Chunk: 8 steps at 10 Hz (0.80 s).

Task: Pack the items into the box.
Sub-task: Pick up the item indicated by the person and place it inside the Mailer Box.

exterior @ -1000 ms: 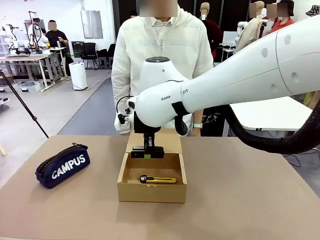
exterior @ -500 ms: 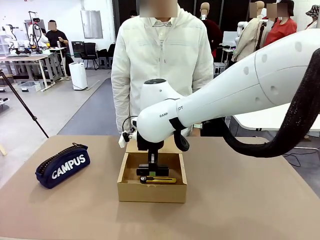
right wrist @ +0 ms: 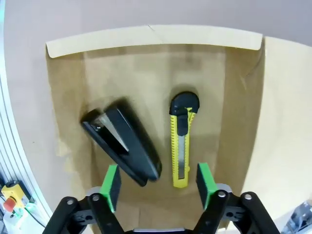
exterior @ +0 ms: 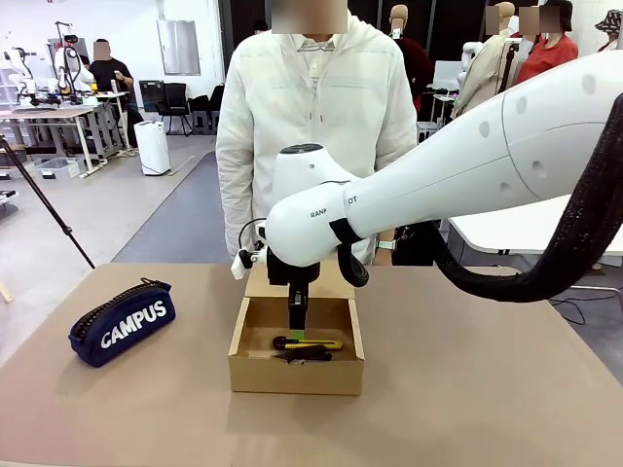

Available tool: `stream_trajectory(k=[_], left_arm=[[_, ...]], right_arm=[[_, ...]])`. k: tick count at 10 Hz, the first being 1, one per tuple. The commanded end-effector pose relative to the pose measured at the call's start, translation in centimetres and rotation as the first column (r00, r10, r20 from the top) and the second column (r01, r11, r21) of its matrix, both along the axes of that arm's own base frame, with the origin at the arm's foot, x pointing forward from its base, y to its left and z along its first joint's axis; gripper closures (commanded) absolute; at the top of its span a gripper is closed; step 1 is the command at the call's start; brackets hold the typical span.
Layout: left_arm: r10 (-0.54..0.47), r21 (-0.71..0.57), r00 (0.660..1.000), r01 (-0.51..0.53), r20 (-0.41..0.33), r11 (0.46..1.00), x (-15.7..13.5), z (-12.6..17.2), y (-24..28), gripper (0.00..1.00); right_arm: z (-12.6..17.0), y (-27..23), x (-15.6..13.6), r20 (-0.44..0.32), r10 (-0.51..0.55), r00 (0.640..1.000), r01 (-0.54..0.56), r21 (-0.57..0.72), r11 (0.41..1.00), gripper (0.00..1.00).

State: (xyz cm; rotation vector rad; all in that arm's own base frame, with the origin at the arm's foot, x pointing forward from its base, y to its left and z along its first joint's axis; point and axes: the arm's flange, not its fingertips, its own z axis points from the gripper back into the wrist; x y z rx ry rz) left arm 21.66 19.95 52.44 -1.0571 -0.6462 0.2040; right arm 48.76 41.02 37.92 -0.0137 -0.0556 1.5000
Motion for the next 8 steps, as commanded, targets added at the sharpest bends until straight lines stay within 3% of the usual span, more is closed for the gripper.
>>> stream_trajectory(k=[1, 3, 4, 5, 6, 7, 8], left_arm=[[-0.005, -0.006, 1.000, 0.005, 0.026, 1.000, 0.0, 0.1, 0.0, 0.00], [-0.005, -0.006, 1.000, 0.005, 0.026, 1.000, 0.0, 0.1, 0.0, 0.00], [-0.005, -0.006, 1.000, 0.005, 0.026, 1.000, 0.0, 0.1, 0.0, 0.00], [-0.005, -0.006, 1.000, 0.005, 0.026, 1.000, 0.0, 0.1, 0.0, 0.00], [-0.005, -0.006, 1.000, 0.005, 0.026, 1.000, 0.0, 0.1, 0.0, 0.00], [-0.005, -0.006, 1.000, 0.005, 0.026, 1.000, 0.0, 0.1, 0.0, 0.00], [-0.005, -0.006, 1.000, 0.005, 0.026, 1.000, 0.0, 0.1, 0.0, 0.00]], right_arm=[[0.8, -0.7, -0.2, 0.001, -0.046, 0.999, 0.046, 0.005, 0.999, 0.00], [1.6, -1.3, 0.1, 0.023, -0.115, 0.993, 0.115, 0.014, 0.993, 0.00], [2.5, -1.9, 0.2, 0.006, -0.196, 0.981, 0.196, 0.013, 0.981, 0.00], [4.3, -3.4, -0.3, -0.066, -0.268, 0.961, 0.272, 0.054, 0.961, 0.00], [7.3, -6.5, -1.2, -0.082, -0.411, 0.908, 0.418, 0.084, 0.905, 0.00], [10.5, -10.9, -2.6, -0.167, -0.558, 0.813, 0.573, 0.061, 0.817, 0.00], [13.1, -15.9, -4.1, -0.285, -0.673, 0.682, 0.715, 0.068, 0.696, 0.00]])
